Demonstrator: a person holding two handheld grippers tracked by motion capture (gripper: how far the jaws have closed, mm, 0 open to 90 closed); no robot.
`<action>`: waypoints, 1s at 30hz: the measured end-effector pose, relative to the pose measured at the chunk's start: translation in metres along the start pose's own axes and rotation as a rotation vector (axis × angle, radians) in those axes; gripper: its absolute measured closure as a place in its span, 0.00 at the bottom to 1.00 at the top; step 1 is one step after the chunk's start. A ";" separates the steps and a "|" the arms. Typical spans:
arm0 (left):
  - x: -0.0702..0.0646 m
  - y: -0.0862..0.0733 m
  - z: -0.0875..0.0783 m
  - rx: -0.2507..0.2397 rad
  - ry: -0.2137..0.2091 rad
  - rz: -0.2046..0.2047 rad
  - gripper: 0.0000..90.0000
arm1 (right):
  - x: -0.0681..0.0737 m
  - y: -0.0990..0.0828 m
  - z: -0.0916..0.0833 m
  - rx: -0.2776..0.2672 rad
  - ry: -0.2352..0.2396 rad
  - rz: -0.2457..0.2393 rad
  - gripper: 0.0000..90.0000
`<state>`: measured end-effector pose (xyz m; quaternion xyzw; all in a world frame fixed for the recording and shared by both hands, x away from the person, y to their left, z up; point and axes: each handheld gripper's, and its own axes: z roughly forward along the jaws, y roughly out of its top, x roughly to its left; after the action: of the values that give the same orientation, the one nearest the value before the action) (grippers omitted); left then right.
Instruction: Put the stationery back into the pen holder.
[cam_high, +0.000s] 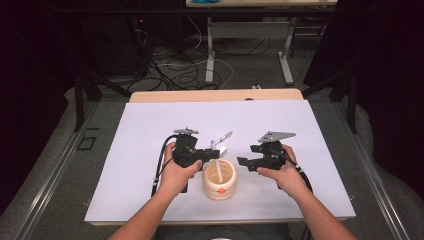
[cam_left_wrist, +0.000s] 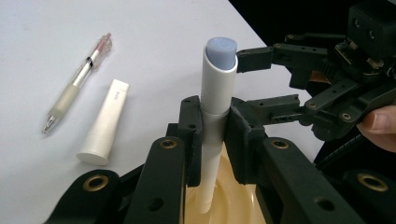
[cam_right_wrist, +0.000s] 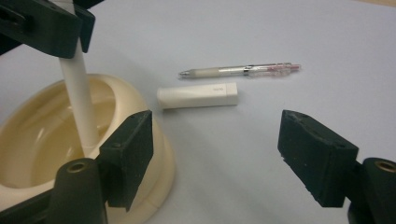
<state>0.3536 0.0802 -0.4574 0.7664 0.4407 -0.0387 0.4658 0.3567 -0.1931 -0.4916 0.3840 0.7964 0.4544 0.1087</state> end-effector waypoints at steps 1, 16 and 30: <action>0.000 0.000 0.001 0.007 0.001 0.004 0.86 | -0.001 -0.001 0.001 0.006 -0.007 -0.008 0.29; 0.001 -0.006 0.013 0.085 0.005 0.001 0.84 | 0.001 -0.006 0.007 0.047 -0.034 -0.006 0.25; 0.002 -0.001 0.004 0.033 0.002 0.034 0.61 | -0.003 -0.009 0.006 0.065 -0.053 -0.014 0.27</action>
<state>0.3555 0.0787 -0.4606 0.7813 0.4273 -0.0374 0.4534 0.3573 -0.1936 -0.5027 0.3937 0.8103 0.4171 0.1204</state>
